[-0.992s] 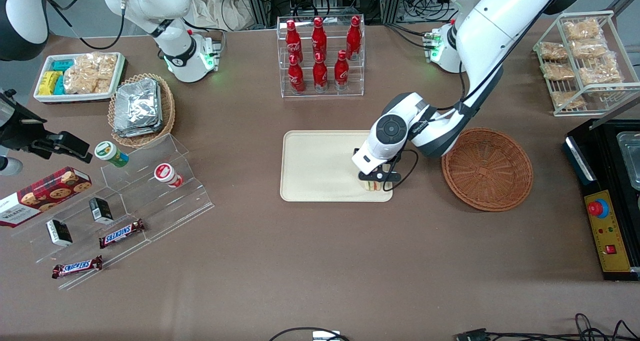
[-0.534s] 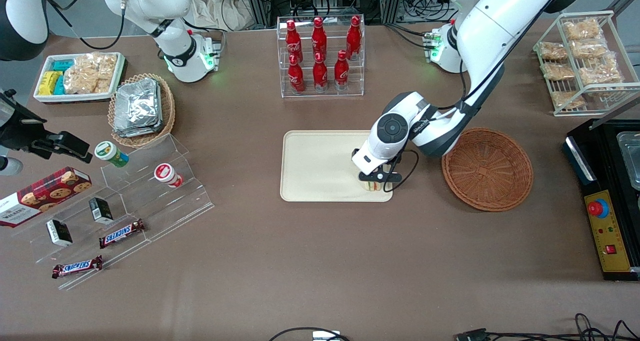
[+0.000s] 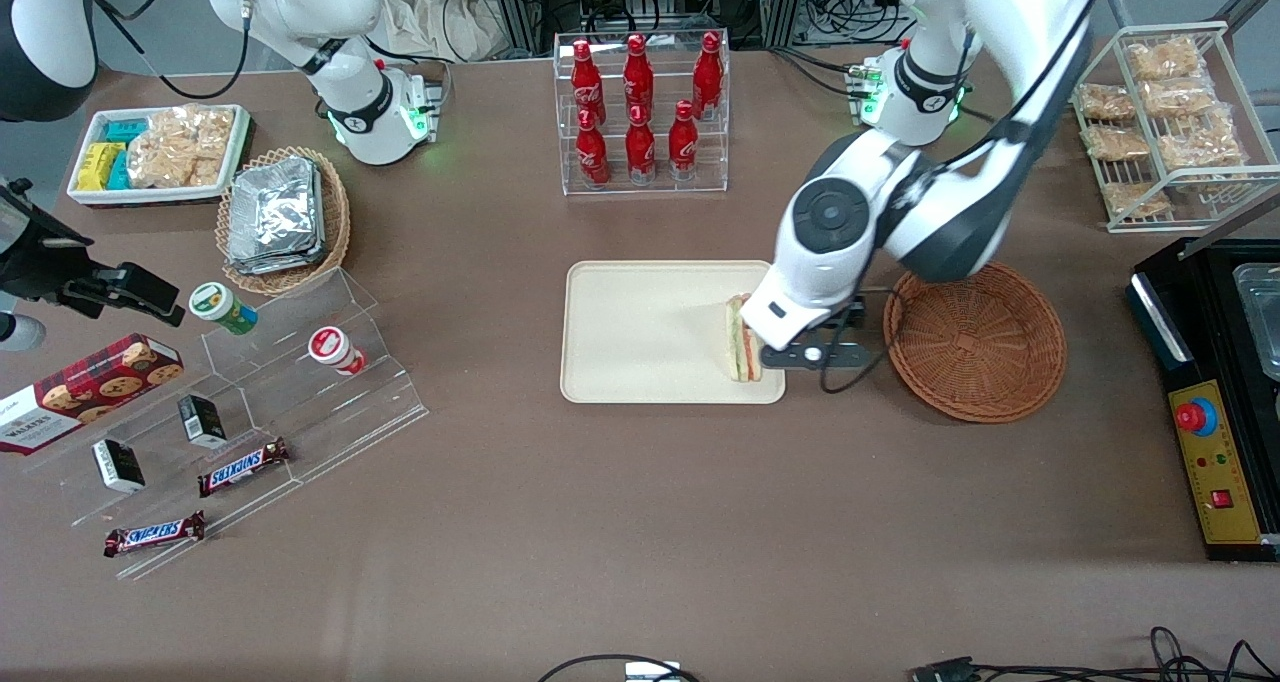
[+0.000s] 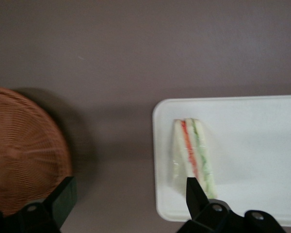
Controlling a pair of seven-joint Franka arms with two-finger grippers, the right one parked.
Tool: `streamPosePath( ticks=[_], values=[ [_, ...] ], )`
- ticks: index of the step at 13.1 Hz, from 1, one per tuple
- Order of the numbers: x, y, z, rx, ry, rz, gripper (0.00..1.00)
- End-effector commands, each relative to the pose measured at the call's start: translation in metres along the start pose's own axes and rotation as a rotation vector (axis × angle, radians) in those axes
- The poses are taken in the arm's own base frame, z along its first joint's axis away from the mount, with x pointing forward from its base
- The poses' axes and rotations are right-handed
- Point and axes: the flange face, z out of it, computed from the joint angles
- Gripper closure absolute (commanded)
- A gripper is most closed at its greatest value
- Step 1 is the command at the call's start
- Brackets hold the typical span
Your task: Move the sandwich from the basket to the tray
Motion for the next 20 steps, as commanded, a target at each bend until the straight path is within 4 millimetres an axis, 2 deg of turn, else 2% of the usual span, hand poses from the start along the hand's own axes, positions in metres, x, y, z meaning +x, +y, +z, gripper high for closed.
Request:
streamPosePath(
  ticks=[1, 3, 6, 8, 10, 11, 12, 13, 14, 17, 18, 20],
  values=[
    [0.026, -0.046, -0.08, -0.018, 0.017, -0.035, 0.0],
    [0.034, -0.076, -0.107, -0.03, 0.036, -0.087, 0.0],
    [0.041, -0.111, -0.13, -0.032, 0.079, -0.109, 0.0],
    [0.046, -0.15, -0.134, -0.04, 0.08, -0.129, 0.0],
    [0.043, -0.17, -0.145, -0.024, 0.102, -0.084, 0.0],
    [0.041, -0.188, -0.147, -0.019, 0.086, -0.106, 0.0],
    [0.03, -0.2, -0.158, -0.059, 0.066, -0.142, 0.0],
    [0.02, -0.22, -0.161, -0.09, 0.051, -0.187, 0.0],
    [0.004, -0.229, -0.163, -0.13, 0.04, -0.203, 0.0],
    [-0.052, -0.244, -0.151, -0.151, 0.096, -0.25, 0.0],
    [-0.06, -0.247, -0.149, -0.16, 0.095, -0.259, 0.0],
    [-0.061, -0.26, -0.146, -0.181, 0.076, -0.284, 0.0]
  ],
)
